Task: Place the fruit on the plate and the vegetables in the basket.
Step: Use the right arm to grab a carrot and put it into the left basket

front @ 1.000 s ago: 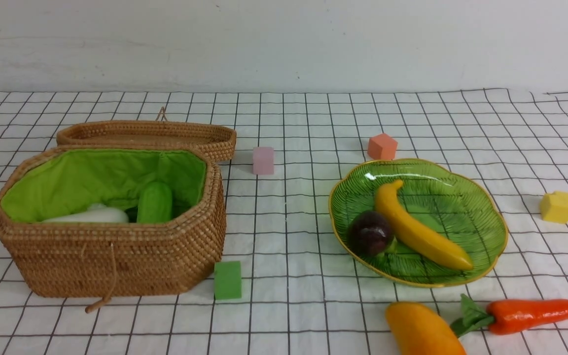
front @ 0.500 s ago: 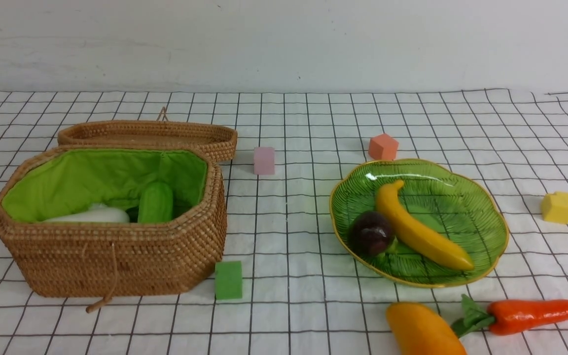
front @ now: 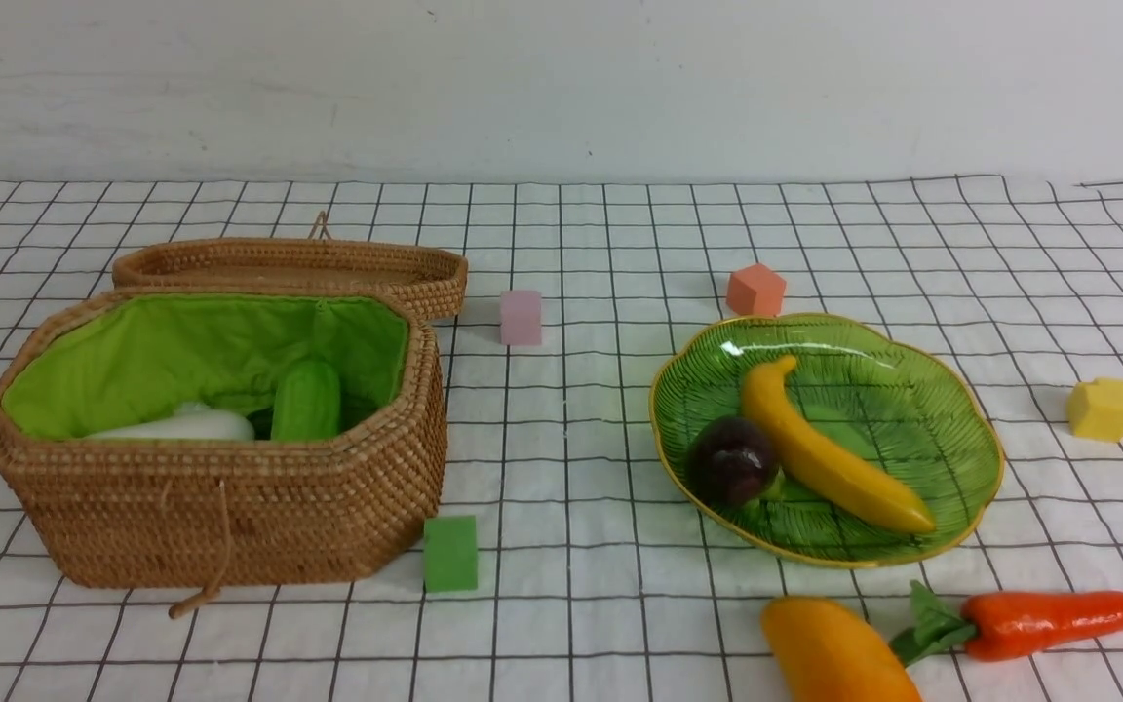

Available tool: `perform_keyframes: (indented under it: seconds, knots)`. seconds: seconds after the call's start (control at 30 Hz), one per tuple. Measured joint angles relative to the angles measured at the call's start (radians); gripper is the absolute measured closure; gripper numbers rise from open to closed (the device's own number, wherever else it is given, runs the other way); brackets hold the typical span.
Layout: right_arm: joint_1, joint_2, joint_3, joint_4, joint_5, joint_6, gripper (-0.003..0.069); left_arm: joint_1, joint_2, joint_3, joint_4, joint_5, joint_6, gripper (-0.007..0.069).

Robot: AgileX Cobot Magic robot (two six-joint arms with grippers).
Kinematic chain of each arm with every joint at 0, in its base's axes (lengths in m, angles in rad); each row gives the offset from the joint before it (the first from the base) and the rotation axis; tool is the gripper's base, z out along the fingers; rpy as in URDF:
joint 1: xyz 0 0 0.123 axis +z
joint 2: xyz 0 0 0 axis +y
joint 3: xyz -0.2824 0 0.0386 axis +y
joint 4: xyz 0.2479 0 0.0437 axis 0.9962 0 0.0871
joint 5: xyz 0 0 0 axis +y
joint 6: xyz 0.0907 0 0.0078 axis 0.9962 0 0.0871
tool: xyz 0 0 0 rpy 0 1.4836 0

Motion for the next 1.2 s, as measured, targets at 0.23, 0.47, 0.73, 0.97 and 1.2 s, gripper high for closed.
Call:
perform_keyframes:
  seconds: [0.23,0.47,0.73,0.97,1.2]
  knots:
    - [0.0,0.302,-0.041,0.094,0.302,-0.025,0.0414,0.0,0.0,0.0,0.0,0.0,0.0,0.0592]
    - [0.0,0.599,-0.041,0.143,0.544,0.247,0.0363,0.0,0.0,0.001,0.0,-0.004,0.0,0.0589]
    - [0.0,0.911,-0.041,0.184,0.568,0.512,0.0172,0.0,0.0,0.001,0.001,-0.005,0.0,0.0585]
    - [0.0,1.108,-0.041,0.194,0.439,0.757,0.0095,0.0,0.0,0.001,0.001,-0.006,0.0,0.0578]
    - [0.0,1.219,-0.041,0.156,0.363,0.802,0.0154,0.0,0.0,0.001,0.001,-0.006,0.0,0.0574]
